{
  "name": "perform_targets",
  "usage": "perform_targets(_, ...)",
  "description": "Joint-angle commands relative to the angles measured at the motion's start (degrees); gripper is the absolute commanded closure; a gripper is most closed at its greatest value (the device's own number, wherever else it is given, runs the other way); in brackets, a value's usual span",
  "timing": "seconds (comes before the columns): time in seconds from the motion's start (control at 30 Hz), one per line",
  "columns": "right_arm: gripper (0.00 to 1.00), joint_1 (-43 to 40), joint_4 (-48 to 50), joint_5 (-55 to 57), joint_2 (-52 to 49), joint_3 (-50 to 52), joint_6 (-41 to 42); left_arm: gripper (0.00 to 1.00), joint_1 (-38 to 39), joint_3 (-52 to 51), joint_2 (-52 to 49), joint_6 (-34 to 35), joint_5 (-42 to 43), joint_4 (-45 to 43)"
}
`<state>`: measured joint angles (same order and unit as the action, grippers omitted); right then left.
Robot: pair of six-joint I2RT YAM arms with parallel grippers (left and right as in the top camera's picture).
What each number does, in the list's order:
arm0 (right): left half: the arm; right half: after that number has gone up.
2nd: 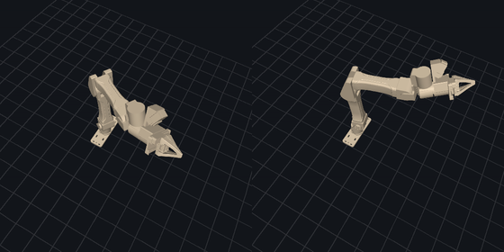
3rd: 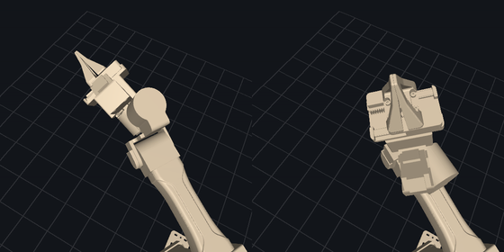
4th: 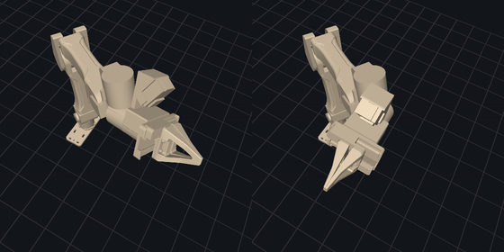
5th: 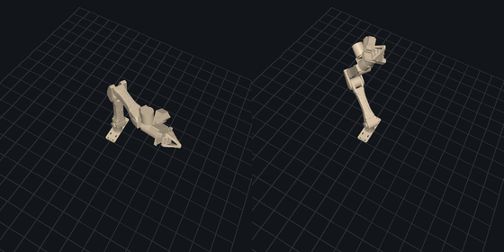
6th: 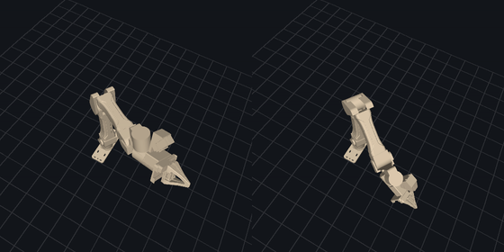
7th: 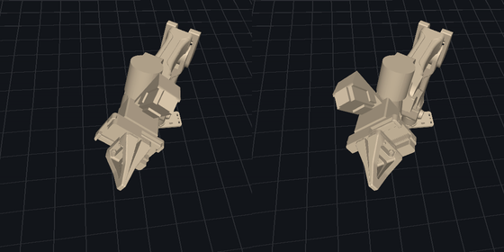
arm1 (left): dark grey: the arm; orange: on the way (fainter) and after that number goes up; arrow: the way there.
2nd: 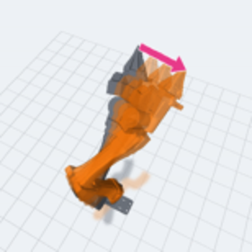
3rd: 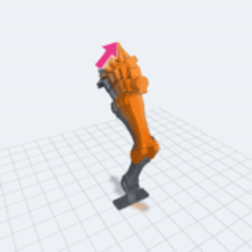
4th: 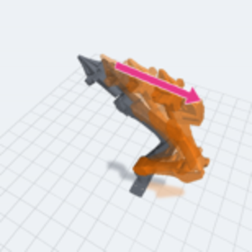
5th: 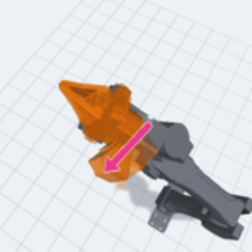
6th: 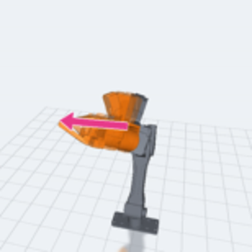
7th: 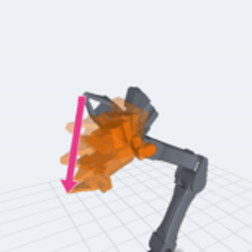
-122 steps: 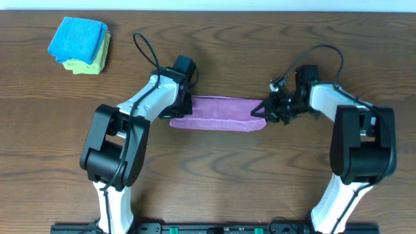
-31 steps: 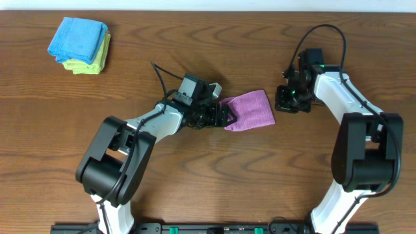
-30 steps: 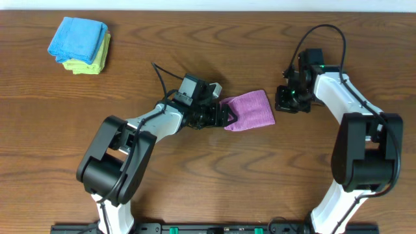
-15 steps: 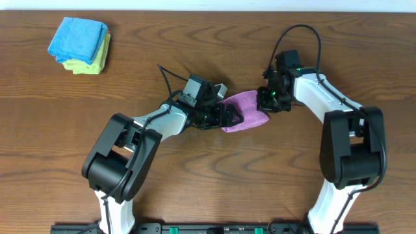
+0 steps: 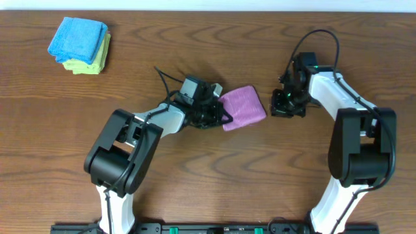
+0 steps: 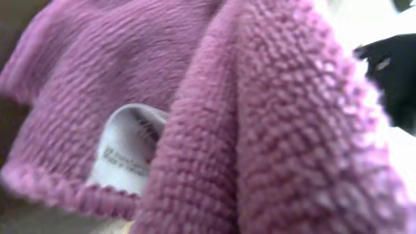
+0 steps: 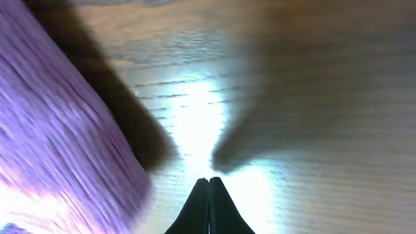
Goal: Fold the cloth
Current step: 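Carry the purple cloth with the left gripper onto the cloth stack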
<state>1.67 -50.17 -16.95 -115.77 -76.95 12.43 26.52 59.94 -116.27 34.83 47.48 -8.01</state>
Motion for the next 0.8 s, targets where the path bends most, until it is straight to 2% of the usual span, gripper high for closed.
perform_targets(0.0,0.99,-0.92,-1.22,-0.44,1.4,-2.84,-1.84,0.94,-2.56,3.67,1.27,2.95,3.67,-1.05)
perform_targets(0.17,0.98,-0.98,-2.6,-0.39,5.09,-4.07,-3.3,0.95,-8.26,12.24,7.72,2.56,3.19,-0.98)
perform_targets(0.27,0.98,-0.98,-2.58,-0.39,7.63,-4.07,-3.3,0.94,-14.43,18.36,11.72,2.51,3.21,-0.76)
perform_targets(0.37,0.98,-0.94,-2.6,-0.42,9.44,-4.07,-3.3,0.94,-22.97,23.34,14.84,2.54,3.93,0.96)
perform_targets(0.57,0.98,-0.94,-3.13,-0.44,10.03,-4.07,-3.28,0.94,-38.51,24.11,17.4,2.4,5.09,3.06)
perform_targets(0.67,0.98,-0.83,-3.72,-0.48,10.03,-4.07,-3.26,0.94,-45.88,24.11,17.31,-1.88,5.07,6.29)
perform_targets(0.77,0.98,-0.83,-4.48,-0.46,10.03,-4.07,-3.21,0.94,-49.9,24.11,17.16,-7.65,4.55,9.22)
